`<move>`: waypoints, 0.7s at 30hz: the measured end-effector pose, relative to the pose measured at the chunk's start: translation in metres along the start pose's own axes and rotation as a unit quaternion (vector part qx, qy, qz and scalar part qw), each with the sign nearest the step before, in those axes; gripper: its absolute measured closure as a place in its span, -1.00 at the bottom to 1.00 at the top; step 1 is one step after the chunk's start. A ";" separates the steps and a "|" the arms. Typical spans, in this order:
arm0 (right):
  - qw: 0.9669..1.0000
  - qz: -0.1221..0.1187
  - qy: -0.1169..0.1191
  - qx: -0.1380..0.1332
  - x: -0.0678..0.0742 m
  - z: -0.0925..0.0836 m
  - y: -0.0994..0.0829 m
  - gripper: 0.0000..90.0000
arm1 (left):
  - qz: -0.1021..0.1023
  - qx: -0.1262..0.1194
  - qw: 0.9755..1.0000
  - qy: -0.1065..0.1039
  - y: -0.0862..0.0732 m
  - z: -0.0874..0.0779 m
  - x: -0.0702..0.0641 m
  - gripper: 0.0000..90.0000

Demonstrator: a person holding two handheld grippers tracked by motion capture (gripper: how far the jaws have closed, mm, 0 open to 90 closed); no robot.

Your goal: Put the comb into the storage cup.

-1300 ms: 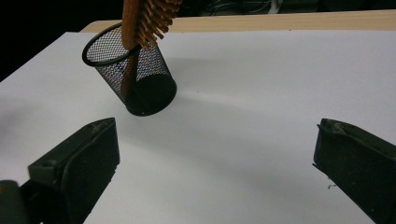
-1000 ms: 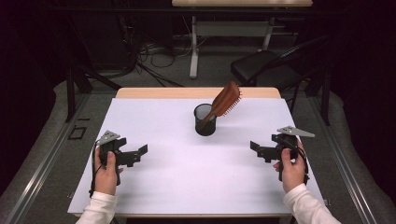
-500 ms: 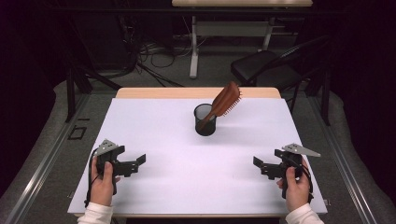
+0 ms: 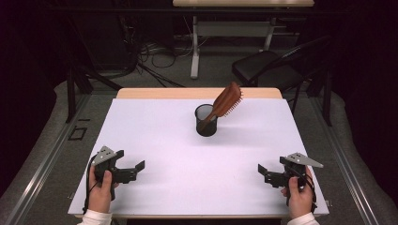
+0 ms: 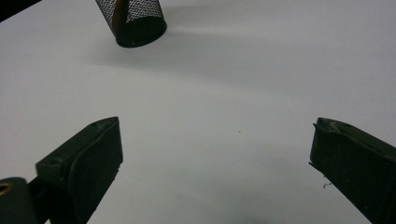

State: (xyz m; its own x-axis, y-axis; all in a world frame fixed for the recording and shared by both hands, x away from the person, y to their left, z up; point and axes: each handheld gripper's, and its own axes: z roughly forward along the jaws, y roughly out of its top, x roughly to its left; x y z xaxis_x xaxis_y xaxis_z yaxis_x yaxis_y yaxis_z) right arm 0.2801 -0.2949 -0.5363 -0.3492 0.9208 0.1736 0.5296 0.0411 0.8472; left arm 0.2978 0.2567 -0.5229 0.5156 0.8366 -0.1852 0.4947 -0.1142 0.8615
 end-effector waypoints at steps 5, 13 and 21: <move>1.000 -0.003 -0.004 0.000 -0.002 0.002 -0.005 -0.96 | 0.001 -0.008 1.000 0.001 -0.002 -0.001 0.003 -0.99; 1.000 0.006 -0.004 0.003 -0.006 0.003 -0.009 -0.96 | -0.002 -0.014 1.000 -0.002 -0.006 0.001 0.005 -0.99; 1.000 0.008 -0.010 0.005 -0.012 0.004 -0.012 -0.96 | -0.003 -0.008 1.000 -0.001 -0.009 0.005 0.008 -0.99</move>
State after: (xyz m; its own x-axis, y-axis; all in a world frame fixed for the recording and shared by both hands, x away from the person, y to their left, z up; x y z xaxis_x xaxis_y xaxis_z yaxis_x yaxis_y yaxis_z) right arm 0.2813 -0.3044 -0.5502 -0.3255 0.9287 0.1779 0.5425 0.0293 0.8396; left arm 0.3002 0.2616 -0.5346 0.5144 0.8358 -0.1917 0.4860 -0.1000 0.8682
